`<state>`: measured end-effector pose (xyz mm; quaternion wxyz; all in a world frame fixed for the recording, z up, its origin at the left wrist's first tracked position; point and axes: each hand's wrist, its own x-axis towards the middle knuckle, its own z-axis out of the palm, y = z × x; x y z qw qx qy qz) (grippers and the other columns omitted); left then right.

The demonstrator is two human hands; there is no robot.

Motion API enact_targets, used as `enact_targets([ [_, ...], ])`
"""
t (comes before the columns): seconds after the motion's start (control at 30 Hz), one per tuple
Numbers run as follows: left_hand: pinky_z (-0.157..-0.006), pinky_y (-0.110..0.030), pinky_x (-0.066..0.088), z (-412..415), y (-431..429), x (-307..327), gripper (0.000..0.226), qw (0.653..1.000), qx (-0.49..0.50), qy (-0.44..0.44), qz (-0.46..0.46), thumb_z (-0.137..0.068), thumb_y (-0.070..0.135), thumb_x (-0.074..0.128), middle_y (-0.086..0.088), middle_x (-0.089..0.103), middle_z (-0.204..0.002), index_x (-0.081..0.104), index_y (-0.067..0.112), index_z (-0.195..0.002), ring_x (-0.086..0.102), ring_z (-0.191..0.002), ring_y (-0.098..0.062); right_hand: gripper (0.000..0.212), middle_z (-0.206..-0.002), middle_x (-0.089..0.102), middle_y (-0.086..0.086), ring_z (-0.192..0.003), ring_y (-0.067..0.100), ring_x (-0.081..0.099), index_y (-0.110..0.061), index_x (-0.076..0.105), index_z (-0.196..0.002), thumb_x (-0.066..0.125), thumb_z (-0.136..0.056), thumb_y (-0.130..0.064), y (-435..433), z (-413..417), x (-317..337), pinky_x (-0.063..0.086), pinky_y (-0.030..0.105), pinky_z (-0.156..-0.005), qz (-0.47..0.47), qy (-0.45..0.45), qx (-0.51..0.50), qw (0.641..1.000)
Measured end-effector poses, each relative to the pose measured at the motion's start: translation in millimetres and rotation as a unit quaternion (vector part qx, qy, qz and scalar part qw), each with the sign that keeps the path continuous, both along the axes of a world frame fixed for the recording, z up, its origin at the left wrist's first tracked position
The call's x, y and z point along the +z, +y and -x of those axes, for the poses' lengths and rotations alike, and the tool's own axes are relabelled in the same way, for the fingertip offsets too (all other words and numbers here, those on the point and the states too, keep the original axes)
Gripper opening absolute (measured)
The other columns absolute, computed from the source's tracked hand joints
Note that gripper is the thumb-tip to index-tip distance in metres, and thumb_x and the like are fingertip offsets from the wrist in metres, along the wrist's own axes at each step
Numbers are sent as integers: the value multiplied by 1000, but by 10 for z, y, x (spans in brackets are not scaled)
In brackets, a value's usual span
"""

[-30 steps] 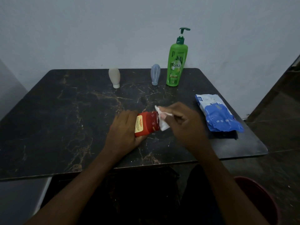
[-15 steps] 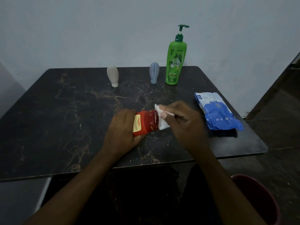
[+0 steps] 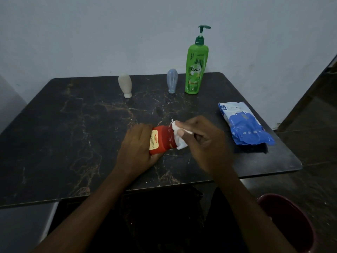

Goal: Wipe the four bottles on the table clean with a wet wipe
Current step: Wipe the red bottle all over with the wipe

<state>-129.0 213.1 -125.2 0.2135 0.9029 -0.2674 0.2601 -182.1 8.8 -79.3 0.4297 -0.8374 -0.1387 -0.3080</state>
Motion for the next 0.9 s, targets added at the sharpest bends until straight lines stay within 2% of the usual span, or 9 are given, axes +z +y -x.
enact_targets([
  [0.1, -80, -40, 50, -6, 9, -3, 64, 1000, 6, 13, 12, -76, 55, 60, -14, 64, -104, 57, 6, -117, 63, -93, -29, 23, -91, 64, -2, -78, 9, 62, -11, 71, -111, 71, -88, -8, 61, 82, -58, 48, 13, -66, 18, -19, 26, 999],
  [0.2, -79, -41, 51, -3, 15, -21, 63, 1000, 6, 14, 11, -77, 56, 61, -14, 64, -103, 57, 6, -117, 62, -92, -28, 19, -87, 66, 0, -77, 12, 64, -7, 74, -104, 75, -85, -5, 24, 175, -139, 48, 15, -67, -16, -24, 71, 997],
  [0.37, -82, -38, 48, -2, -4, -13, 66, 1000, -8, 7, -11, -75, 59, 61, -13, 64, -105, 51, 12, -120, 63, -93, -27, 16, -93, 68, -3, -83, 7, 65, -15, 72, -103, 72, -87, -20, -47, -46, -6, 52, 18, -70, -41, -4, 38, 998],
  [0.53, -80, -37, 48, 0, 9, -12, 63, 1000, 0, 6, 22, -76, 55, 62, -13, 63, -102, 57, 7, -116, 60, -92, -26, 15, -96, 68, -4, -84, 7, 66, -12, 73, -101, 74, -87, -15, 5, 49, -55, 52, 15, -69, 11, -14, 83, 996],
  [0.63, -81, -39, 49, -14, 9, -23, 62, 1000, -3, 7, 7, -77, 56, 62, -12, 62, -104, 56, 8, -117, 60, -94, -27, 14, -94, 69, -4, -85, 6, 66, -9, 74, -98, 76, -84, -12, -71, 77, -174, 50, 13, -74, -13, -4, 74, 997],
  [0.77, -81, -34, 44, -10, 5, -18, 64, 1000, -3, 2, 3, -74, 55, 66, -11, 63, -104, 53, 11, -118, 61, -93, -26, 15, -96, 68, -2, -90, 5, 66, -9, 72, -100, 73, -85, -10, -84, -78, -95, 49, 12, -78, -48, 10, 65, 997],
  [0.9, -80, -34, 45, 11, 8, -6, 64, 1000, 0, 5, 28, -76, 56, 63, -12, 64, -103, 56, 8, -117, 62, -93, -26, 21, -98, 65, 0, -91, 2, 62, -13, 71, -107, 70, -87, -8, -4, -41, -10, 47, 8, -78, -15, 2, 100, 995],
])
